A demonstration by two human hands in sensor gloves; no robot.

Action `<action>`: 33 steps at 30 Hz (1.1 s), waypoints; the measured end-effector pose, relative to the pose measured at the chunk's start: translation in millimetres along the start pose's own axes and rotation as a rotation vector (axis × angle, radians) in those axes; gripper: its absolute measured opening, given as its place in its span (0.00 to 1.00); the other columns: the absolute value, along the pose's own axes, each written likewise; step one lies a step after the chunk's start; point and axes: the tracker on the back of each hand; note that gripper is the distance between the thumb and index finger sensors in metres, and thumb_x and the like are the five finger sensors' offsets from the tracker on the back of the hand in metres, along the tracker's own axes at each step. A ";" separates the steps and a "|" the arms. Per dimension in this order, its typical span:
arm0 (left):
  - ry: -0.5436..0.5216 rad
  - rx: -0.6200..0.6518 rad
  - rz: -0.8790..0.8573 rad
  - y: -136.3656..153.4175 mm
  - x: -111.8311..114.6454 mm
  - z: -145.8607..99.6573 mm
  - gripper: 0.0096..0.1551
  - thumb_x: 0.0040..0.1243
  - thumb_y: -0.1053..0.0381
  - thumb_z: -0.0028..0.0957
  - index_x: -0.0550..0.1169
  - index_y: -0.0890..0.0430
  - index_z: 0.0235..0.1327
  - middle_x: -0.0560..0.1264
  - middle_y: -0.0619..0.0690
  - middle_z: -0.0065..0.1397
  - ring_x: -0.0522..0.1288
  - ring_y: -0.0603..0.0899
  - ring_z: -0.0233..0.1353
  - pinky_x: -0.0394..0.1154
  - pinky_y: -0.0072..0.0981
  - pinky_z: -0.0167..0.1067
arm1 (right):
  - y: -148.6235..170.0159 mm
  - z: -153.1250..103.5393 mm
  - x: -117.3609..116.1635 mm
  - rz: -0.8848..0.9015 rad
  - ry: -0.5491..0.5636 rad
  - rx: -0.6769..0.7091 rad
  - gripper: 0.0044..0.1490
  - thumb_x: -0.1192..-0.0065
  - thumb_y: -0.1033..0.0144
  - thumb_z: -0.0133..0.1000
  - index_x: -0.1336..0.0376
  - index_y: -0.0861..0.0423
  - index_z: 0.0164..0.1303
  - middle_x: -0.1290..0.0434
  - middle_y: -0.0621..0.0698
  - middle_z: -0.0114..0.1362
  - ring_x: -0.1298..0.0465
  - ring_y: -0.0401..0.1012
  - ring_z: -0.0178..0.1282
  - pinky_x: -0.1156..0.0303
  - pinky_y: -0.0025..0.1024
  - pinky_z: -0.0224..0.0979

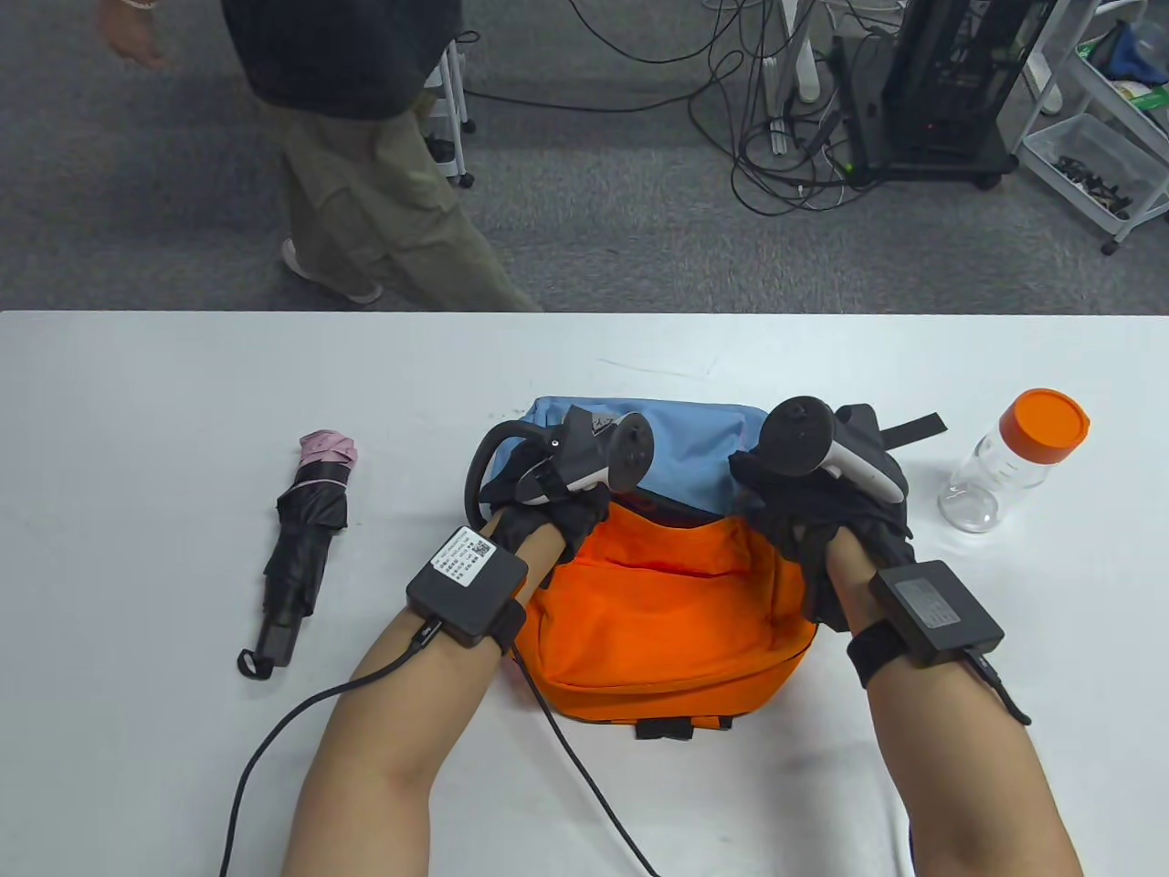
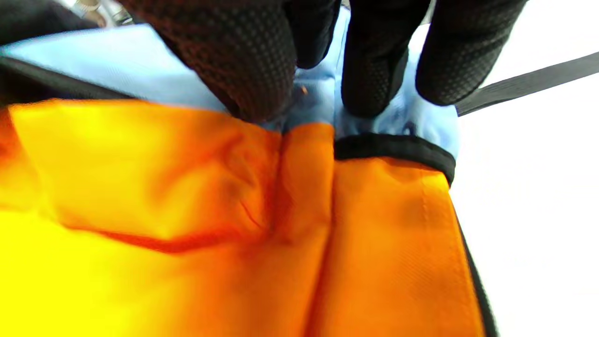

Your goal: Pack school bag

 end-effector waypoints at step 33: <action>-0.041 0.313 -0.150 -70.9 -27.8 -15.9 0.46 0.69 0.33 0.57 0.77 0.59 0.81 0.70 0.68 0.87 0.67 0.78 0.81 0.62 0.85 0.72 | -31.9 -57.4 31.1 0.134 0.515 0.186 0.29 0.19 0.65 0.46 0.25 0.60 0.56 0.14 0.58 0.57 0.13 0.57 0.52 0.15 0.64 0.61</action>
Point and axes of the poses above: the tracker on the back of each hand, its own y axis roughly to the little-finger side, its own z axis roughly from the wrist to the fingertips, x = y × z
